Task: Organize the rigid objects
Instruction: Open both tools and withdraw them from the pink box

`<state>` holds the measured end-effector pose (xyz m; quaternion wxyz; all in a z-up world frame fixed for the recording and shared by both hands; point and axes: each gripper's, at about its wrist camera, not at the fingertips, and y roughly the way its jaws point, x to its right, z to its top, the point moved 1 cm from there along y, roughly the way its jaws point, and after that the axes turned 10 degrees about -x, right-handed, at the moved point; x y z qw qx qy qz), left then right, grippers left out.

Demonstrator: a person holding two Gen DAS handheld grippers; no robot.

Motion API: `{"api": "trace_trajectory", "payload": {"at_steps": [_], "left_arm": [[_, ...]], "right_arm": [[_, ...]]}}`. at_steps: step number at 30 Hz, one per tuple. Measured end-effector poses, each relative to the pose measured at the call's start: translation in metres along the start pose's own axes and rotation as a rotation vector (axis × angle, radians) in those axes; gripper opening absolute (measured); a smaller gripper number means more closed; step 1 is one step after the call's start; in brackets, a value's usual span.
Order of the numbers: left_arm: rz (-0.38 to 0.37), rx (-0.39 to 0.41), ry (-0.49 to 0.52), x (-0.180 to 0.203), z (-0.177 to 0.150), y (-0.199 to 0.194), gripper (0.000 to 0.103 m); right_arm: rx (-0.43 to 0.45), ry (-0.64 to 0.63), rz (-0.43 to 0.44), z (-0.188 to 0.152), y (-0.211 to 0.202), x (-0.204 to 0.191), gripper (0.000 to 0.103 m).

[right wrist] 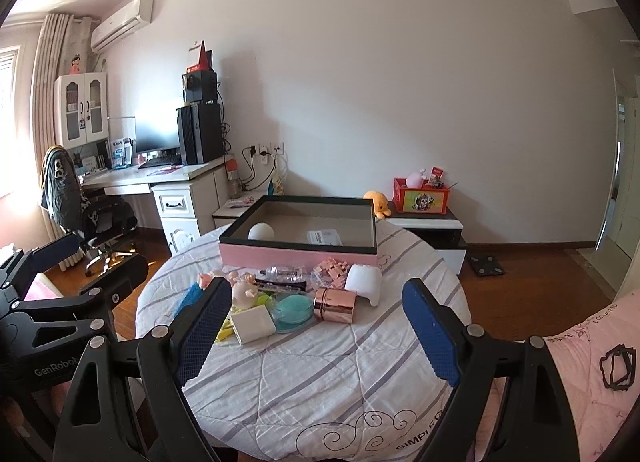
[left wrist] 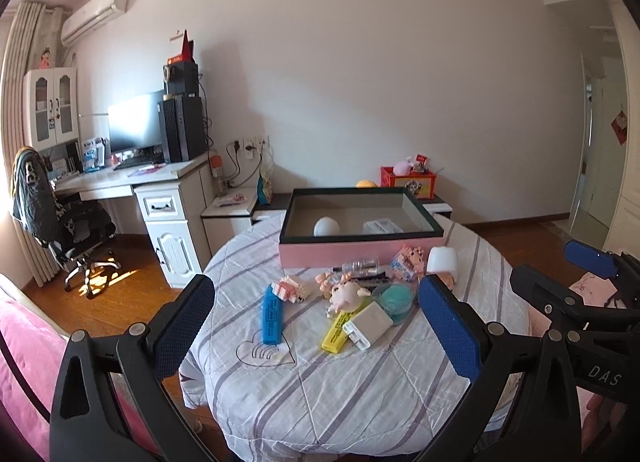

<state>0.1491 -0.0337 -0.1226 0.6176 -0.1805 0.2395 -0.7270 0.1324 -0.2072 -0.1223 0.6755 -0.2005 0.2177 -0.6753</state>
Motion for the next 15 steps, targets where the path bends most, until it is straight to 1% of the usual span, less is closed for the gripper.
{"api": "trace_trajectory", "payload": {"at_steps": [3, 9, 12, 15], "left_arm": [[0.0, -0.081, -0.007, -0.005, -0.009, 0.027, 0.103], [0.011, -0.212, -0.031, -0.016, -0.022, 0.077, 0.103], [-0.025, -0.276, -0.041, -0.013, -0.027, 0.099, 0.103], [-0.068, -0.303, -0.013, 0.002, -0.032, 0.116, 0.103]], "right_arm": [[-0.07, 0.013, 0.014, -0.007, 0.027, 0.005, 0.088], [-0.178, 0.032, 0.027, -0.021, 0.074, 0.017, 0.088], [-0.221, 0.048, 0.023, -0.025, 0.094, 0.025, 0.088], [-0.251, 0.067, 0.022, -0.028, 0.109, 0.033, 0.088]]}}
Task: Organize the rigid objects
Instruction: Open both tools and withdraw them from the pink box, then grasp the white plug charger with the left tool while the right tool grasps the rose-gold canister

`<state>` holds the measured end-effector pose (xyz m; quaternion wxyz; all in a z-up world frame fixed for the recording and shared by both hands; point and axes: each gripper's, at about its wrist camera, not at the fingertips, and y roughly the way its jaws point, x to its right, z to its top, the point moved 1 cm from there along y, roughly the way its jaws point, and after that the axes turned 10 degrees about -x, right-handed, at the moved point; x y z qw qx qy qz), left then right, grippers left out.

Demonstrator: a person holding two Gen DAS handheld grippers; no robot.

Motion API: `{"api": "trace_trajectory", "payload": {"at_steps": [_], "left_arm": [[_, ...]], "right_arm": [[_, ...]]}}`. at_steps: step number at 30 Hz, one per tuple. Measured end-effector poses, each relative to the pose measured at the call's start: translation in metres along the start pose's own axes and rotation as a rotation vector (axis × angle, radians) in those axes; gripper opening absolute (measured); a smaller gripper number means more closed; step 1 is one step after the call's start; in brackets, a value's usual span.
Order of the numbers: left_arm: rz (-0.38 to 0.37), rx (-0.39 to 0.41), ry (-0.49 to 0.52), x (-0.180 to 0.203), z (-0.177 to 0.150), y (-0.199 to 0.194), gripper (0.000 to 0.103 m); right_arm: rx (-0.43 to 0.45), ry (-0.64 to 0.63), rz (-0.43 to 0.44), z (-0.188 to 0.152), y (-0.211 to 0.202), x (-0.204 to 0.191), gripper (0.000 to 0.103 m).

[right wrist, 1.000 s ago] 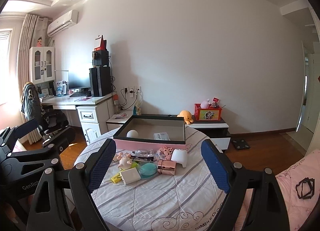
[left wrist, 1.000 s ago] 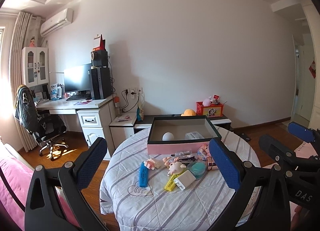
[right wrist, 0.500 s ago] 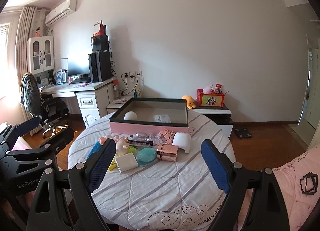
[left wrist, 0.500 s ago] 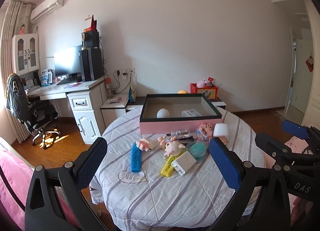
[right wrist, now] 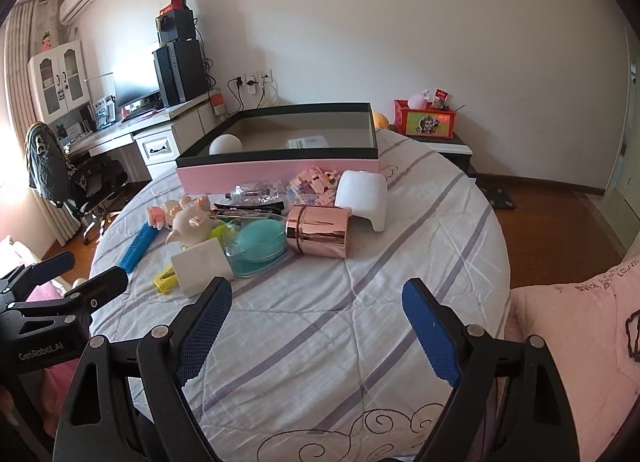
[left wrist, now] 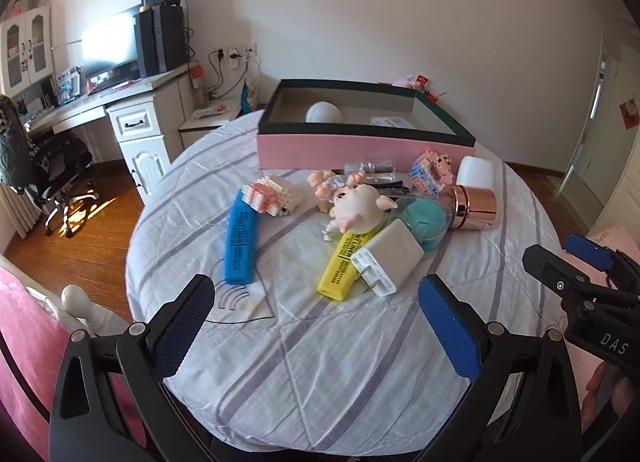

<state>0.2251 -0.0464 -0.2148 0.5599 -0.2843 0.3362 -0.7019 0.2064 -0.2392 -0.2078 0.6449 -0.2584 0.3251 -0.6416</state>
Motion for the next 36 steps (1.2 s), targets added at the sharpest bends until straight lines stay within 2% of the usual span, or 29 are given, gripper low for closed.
{"api": "trace_trajectory", "payload": {"at_steps": [6, 11, 13, 14, 17, 22, 29, 36], "left_arm": [[0.029, -0.058, 0.097, 0.027, 0.001, 0.037, 0.103], [0.093, -0.024, 0.17, 0.042, 0.01, 0.052, 0.103], [0.113, -0.016, 0.199, 0.048, 0.012, 0.056, 0.093], [0.108, -0.02, 0.212, 0.051, 0.014, 0.059, 0.09], [0.071, -0.049, 0.253, 0.057, 0.016, 0.068, 0.069], [0.047, -0.035, 0.256, 0.056, 0.022, 0.065, 0.047], [-0.053, -0.053, 0.195, 0.036, 0.023, 0.056, 0.043], [-0.127, -0.04, 0.158, 0.021, 0.023, 0.045, 0.043]], "right_arm": [[-0.036, 0.035, -0.012, 0.003, 0.022, 0.023, 0.088], [-0.062, 0.068, -0.013, 0.008, 0.04, 0.041, 0.088], [-0.07, 0.076, -0.016, 0.01, 0.046, 0.047, 0.088], [-0.072, 0.08, -0.015, 0.012, 0.049, 0.049, 0.088], [-0.082, 0.084, -0.016, 0.017, 0.057, 0.054, 0.088], [-0.089, 0.094, 0.015, 0.027, 0.065, 0.06, 0.088], [-0.123, 0.083, 0.114, 0.039, 0.084, 0.039, 0.088], [-0.122, 0.119, 0.123, 0.056, 0.1, 0.027, 0.088]]}}
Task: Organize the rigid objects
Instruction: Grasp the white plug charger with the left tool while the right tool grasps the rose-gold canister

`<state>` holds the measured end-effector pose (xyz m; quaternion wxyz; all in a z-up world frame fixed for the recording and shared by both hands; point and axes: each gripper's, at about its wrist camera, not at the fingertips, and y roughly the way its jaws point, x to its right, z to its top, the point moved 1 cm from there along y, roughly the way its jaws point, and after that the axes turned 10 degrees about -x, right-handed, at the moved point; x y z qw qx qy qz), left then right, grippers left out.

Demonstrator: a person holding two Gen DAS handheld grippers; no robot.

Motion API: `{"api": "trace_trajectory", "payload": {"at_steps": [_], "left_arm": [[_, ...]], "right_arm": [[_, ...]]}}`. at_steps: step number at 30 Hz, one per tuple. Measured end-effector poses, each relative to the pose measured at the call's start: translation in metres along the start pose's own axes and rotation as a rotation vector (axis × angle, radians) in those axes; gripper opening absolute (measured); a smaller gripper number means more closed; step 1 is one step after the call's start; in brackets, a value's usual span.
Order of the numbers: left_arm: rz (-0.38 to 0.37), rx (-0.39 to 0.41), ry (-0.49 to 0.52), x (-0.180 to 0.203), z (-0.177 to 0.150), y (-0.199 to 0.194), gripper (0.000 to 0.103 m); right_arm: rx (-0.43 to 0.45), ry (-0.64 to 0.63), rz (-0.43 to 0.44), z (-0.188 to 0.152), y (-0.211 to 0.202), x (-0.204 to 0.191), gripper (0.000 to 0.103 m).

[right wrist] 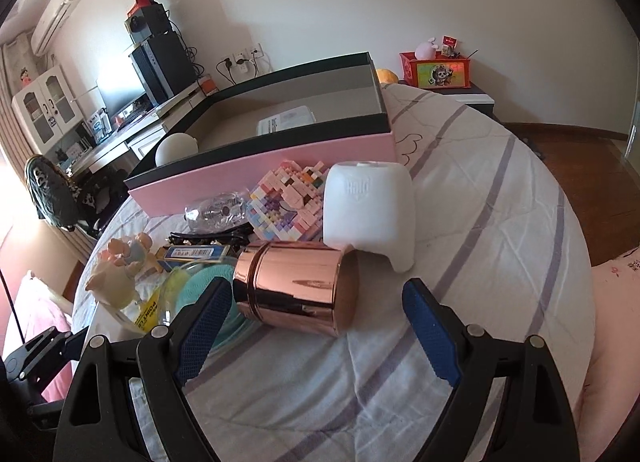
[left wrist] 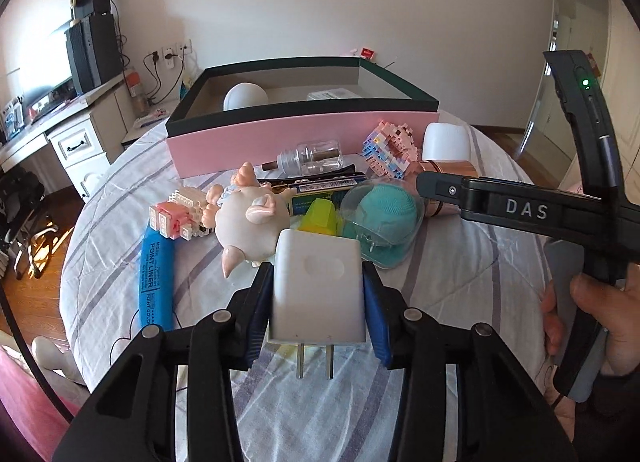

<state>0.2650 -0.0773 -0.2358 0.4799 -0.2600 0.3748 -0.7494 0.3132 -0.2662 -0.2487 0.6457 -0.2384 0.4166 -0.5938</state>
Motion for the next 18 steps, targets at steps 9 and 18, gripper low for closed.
{"api": "trace_trajectory", "payload": {"at_steps": [9, 18], "left_arm": [[0.0, 0.04, -0.013, -0.004, 0.004, -0.013, 0.043], [-0.01, 0.055, -0.021, -0.005, 0.009, -0.016, 0.043]], "right_arm": [[-0.01, 0.001, -0.046, 0.004, 0.004, 0.005, 0.088], [-0.033, -0.021, -0.055, 0.001, 0.007, 0.01, 0.068]]}}
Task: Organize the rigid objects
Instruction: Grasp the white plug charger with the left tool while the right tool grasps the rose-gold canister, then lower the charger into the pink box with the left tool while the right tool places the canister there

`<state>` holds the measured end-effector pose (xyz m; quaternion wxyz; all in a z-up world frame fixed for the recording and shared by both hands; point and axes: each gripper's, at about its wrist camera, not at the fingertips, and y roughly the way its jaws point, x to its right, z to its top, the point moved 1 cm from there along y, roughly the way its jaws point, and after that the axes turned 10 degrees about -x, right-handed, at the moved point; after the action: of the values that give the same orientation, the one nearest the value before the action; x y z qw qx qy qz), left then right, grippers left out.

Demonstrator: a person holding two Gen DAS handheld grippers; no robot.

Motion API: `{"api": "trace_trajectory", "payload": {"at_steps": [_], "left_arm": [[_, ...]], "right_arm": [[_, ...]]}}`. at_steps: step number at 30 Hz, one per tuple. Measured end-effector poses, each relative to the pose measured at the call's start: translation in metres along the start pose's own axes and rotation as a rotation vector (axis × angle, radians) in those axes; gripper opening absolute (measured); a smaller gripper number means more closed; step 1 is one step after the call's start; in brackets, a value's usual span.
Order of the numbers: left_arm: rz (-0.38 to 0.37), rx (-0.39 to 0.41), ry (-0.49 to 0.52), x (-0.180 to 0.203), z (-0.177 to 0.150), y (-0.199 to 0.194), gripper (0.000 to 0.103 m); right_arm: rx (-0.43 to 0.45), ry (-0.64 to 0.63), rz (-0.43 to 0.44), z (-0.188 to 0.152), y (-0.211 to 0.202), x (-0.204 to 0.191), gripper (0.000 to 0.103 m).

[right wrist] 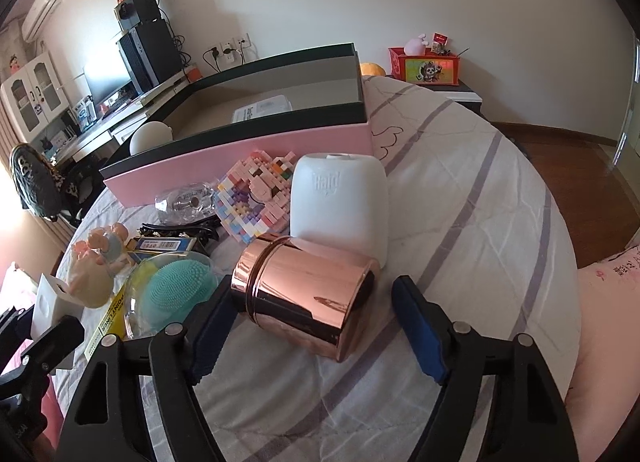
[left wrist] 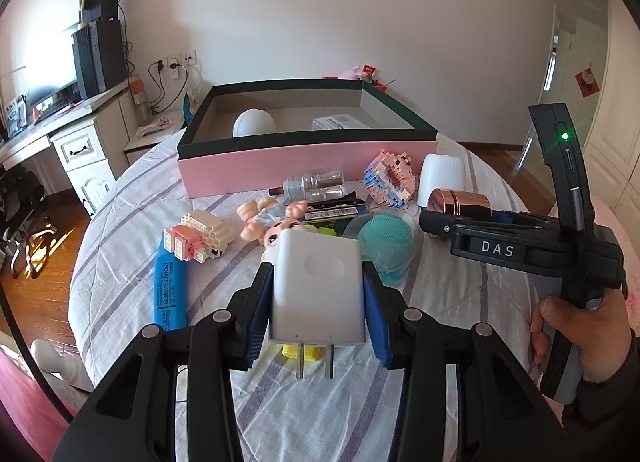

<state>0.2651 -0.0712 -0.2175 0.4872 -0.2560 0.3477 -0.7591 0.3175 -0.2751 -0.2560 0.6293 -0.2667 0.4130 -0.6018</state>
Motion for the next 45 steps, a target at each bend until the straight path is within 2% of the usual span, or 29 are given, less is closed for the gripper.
{"api": "trace_trajectory", "payload": {"at_steps": [6, 11, 17, 23, 28, 31, 35, 37, 43, 45], "left_arm": [[0.022, 0.033, -0.006, -0.001, 0.006, -0.009, 0.043], [0.028, 0.062, 0.001, 0.001, 0.011, -0.02, 0.043], [0.022, 0.093, 0.008, 0.001, 0.028, -0.028, 0.043], [0.042, 0.138, 0.045, -0.006, 0.076, -0.029, 0.043], [0.07, 0.162, 0.076, -0.019, 0.136, -0.018, 0.043], [0.07, 0.13, 0.081, -0.032, 0.173, 0.004, 0.043], [0.038, 0.031, 0.061, -0.053, 0.214, 0.05, 0.043], [0.064, -0.019, 0.06, -0.059, 0.227, 0.075, 0.043], [0.114, -0.171, 0.043, -0.08, 0.24, 0.138, 0.043], [0.1, -0.206, 0.039, -0.083, 0.237, 0.151, 0.043]], "right_arm": [[0.023, -0.034, 0.03, -0.007, -0.008, -0.003, 0.068], [0.08, -0.076, 0.06, -0.013, -0.036, -0.019, 0.068], [0.139, -0.151, 0.096, -0.004, -0.064, -0.043, 0.069], [0.17, -0.214, 0.141, 0.03, -0.073, -0.056, 0.069], [0.186, -0.261, 0.156, 0.082, -0.071, -0.069, 0.069], [0.165, -0.274, 0.145, 0.119, -0.057, -0.072, 0.069], [0.097, -0.271, 0.133, 0.167, -0.022, -0.073, 0.069], [0.052, -0.274, 0.115, 0.185, -0.001, -0.073, 0.069], [-0.118, -0.263, 0.063, 0.217, 0.073, -0.073, 0.069], [-0.161, -0.248, 0.064, 0.221, 0.091, -0.069, 0.069]]}}
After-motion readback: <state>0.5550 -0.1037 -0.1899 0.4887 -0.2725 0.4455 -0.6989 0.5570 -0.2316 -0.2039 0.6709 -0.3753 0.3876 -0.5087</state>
